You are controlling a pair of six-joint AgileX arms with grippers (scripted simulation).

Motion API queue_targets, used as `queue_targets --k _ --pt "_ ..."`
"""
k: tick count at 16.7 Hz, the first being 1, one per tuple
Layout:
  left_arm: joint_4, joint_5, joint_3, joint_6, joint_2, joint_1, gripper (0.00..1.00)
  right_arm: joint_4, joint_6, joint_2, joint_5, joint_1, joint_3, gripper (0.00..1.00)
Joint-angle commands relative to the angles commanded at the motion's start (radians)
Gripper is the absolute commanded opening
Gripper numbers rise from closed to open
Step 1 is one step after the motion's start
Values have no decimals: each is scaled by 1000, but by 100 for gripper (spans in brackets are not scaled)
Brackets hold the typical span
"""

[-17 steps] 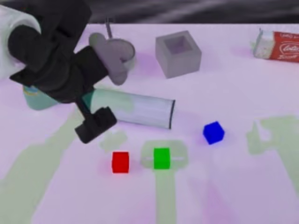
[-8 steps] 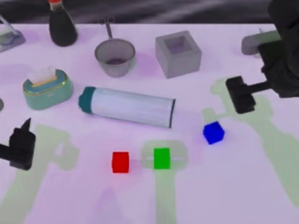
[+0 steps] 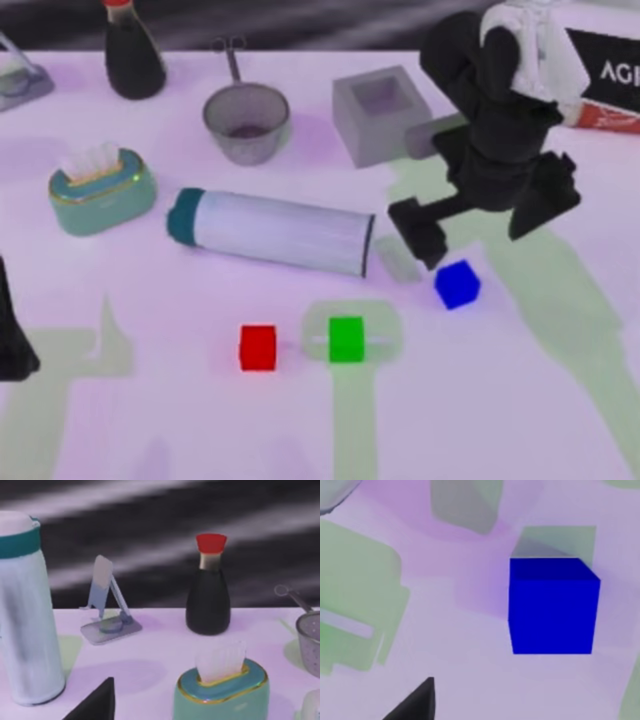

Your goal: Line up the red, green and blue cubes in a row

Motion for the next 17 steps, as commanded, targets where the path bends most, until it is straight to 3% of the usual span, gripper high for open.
queue_targets --k 9,17 --pt "28 1 -33 -18 -40 12 100 1 0 40 1 5 20 100" --pt "28 1 -33 -18 -40 12 100 244 4 146 2 10 -115 100"
